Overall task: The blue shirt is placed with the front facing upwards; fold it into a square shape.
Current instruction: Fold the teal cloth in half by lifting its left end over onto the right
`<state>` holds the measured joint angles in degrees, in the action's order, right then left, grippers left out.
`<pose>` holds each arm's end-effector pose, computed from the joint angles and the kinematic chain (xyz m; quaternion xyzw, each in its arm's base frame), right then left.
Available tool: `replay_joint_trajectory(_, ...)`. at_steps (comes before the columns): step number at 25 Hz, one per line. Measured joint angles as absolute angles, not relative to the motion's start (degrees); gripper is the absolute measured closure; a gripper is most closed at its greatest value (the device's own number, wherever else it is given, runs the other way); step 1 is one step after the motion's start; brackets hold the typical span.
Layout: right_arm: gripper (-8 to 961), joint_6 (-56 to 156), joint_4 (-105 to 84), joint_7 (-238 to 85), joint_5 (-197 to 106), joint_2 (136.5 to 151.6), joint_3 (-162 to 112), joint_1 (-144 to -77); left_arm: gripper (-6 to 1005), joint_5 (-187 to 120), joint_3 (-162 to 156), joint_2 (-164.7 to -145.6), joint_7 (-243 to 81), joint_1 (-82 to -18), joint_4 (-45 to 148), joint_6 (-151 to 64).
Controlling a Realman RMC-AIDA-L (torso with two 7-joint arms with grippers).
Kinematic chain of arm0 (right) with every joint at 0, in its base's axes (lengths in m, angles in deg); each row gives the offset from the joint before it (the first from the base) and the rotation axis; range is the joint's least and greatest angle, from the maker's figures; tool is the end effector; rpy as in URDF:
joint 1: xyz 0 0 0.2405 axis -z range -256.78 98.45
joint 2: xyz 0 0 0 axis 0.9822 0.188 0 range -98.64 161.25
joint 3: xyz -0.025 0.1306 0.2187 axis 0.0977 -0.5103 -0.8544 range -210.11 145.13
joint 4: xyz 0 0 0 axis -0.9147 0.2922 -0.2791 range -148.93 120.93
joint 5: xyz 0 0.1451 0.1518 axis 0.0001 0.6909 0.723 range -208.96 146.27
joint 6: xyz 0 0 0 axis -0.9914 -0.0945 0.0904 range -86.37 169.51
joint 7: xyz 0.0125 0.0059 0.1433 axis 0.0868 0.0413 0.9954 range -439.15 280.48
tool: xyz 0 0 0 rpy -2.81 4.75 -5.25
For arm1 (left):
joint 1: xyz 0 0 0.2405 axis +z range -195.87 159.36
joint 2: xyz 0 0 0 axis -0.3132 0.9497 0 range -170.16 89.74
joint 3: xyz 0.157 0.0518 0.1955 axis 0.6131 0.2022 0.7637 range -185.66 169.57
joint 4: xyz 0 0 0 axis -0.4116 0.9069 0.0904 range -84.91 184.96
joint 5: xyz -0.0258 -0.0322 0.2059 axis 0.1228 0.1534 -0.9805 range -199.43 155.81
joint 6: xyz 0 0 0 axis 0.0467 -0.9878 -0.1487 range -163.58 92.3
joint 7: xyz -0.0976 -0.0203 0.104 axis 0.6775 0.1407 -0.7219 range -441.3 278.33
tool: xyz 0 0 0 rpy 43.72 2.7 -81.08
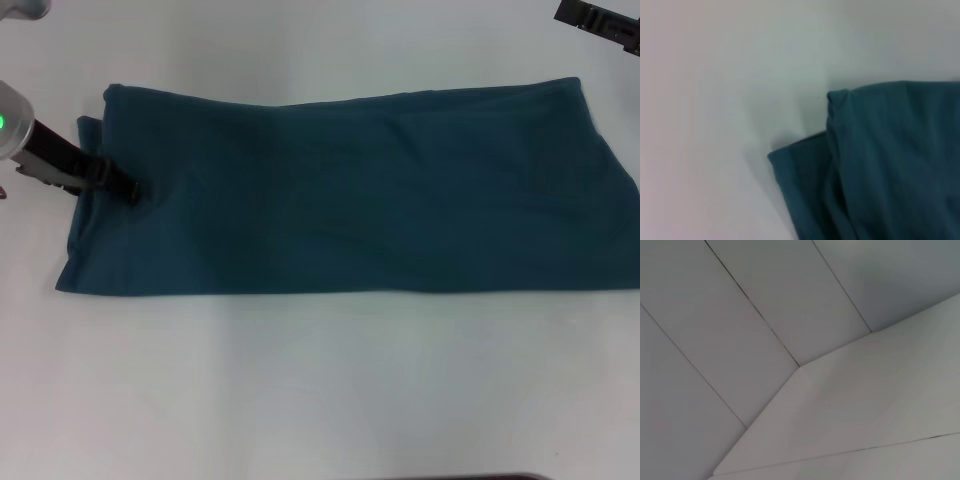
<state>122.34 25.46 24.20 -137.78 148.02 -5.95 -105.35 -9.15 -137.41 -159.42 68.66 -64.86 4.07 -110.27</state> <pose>0.3107 0.3470 0.0723 -0.7732 0.4519 0.3604 0.2609 -0.2641 0.4022 0.0099 -0.7977 -0.5227 0.1645 0.2517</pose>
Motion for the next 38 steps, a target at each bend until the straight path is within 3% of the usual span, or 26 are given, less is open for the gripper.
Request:
replay_joint_trajectory(32, 243, 122.25, 25.46, 24.2, -137.78, 147.93, -5.95, -105.36, 284, -8.5, -137.16, -159.91, 67.76, -66.22, 3.92, -110.81)
replay_joint_trajectory(38, 243, 122.25, 25.46, 24.2, -137.78, 147.93, -5.94, -105.29, 403, -8.47, -137.13, -159.8, 67.75, -66.19, 4.09, -110.8)
